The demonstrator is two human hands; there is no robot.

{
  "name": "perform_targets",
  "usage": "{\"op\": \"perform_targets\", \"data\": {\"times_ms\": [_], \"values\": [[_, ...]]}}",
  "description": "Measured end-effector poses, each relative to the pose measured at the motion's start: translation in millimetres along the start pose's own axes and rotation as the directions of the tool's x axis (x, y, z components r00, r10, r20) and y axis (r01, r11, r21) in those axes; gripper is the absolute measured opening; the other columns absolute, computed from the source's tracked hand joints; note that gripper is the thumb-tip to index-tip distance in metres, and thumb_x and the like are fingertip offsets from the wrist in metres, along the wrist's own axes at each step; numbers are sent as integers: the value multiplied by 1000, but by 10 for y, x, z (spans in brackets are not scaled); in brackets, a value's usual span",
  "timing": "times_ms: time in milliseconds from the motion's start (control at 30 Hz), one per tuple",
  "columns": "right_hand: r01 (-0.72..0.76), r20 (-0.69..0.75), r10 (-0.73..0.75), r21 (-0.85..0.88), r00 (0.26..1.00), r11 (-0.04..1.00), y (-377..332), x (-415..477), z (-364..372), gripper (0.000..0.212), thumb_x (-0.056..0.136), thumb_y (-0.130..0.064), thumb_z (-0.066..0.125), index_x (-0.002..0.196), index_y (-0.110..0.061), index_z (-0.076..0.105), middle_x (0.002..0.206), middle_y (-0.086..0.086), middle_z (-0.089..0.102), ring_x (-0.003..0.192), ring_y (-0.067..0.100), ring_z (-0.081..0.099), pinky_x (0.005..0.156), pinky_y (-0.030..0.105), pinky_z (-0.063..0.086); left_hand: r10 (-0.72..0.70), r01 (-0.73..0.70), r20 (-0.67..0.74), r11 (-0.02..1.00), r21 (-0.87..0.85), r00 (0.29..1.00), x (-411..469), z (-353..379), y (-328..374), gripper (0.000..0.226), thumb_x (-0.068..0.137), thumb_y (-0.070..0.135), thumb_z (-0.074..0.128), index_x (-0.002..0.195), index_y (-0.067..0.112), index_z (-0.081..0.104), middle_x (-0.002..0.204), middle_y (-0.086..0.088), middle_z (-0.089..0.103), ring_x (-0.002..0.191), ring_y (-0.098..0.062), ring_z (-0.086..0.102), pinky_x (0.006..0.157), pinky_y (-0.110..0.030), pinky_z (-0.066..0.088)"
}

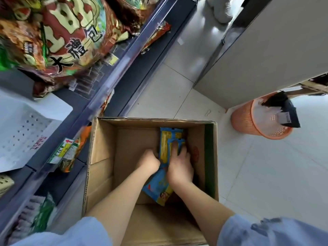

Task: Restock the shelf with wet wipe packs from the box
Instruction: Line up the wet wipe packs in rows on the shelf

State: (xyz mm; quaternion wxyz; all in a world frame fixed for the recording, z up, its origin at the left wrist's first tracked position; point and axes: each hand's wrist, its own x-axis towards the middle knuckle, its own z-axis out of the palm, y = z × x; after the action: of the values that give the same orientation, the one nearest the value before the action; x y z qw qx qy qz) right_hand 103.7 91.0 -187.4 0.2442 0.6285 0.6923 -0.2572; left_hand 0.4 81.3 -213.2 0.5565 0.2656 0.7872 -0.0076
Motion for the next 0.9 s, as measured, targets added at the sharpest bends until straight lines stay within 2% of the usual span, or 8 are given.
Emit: {"op": "perform_targets", "data": {"times_ms": [133,267,400,467,567,700,833,900], "values": [[-25,2,25,95,1000,995,-5,-45,-31,82,92,-14,56,151,-29,1,148,13,25,127,31,35,85,41,49,28,-30,-84,999,-19,996,-49,-156,-79,19,89,15,58,108,20,59,114,-4,60,97,-23,57,76,-28,44],[14,-9,-12,260,1000,965,-38,-139,-154,82,85,-19,63,150,-28,13,131,8,48,119,29,44,86,40,49,97,-97,-155,995,3,983,-260,-310,-221,15,91,17,46,105,23,48,107,-7,63,89,-31,66,76,-40,56],[83,-99,-52,341,994,936,-124,-195,-298,66,86,-11,52,145,-23,28,116,11,59,108,30,53,78,38,49,365,-343,-313,931,127,876,-563,-361,-353,16,92,22,49,103,25,37,87,-8,67,82,-34,65,64,-37,47],[118,-112,-85,333,990,935,-148,-208,-333,59,86,-10,51,142,-21,34,111,11,61,105,29,56,76,38,50,540,-490,-253,839,236,802,-676,-383,-401,27,95,30,47,120,27,37,89,-6,66,84,-31,64,66,-39,46],[141,-85,-121,293,989,945,-144,-206,-319,59,86,-9,53,141,-19,36,114,10,61,108,29,54,77,37,48,630,-582,-67,749,317,773,-682,-426,-454,41,95,40,49,133,27,48,116,3,63,105,-18,60,86,-30,47],[78,-36,-71,282,997,956,-36,-183,-270,67,84,-9,53,144,-29,29,115,7,61,105,30,58,75,35,50,615,-597,125,665,448,778,-572,-395,-498,60,89,8,45,146,23,34,126,4,54,117,-20,52,94,-35,47],[46,13,-49,201,999,979,4,-138,-174,71,89,-25,55,147,-32,14,117,9,56,96,31,63,66,34,45,624,-495,-6,626,602,782,-359,-408,-349,53,88,3,50,137,23,43,124,-3,53,113,-29,54,86,-44,50],[50,37,-57,181,998,982,18,-119,-124,75,89,-22,56,148,-30,10,119,11,54,96,32,63,66,34,44,690,-452,-74,548,704,720,-296,-457,-202,46,80,12,66,123,24,56,115,-7,54,106,-31,56,80,-44,52]]}}
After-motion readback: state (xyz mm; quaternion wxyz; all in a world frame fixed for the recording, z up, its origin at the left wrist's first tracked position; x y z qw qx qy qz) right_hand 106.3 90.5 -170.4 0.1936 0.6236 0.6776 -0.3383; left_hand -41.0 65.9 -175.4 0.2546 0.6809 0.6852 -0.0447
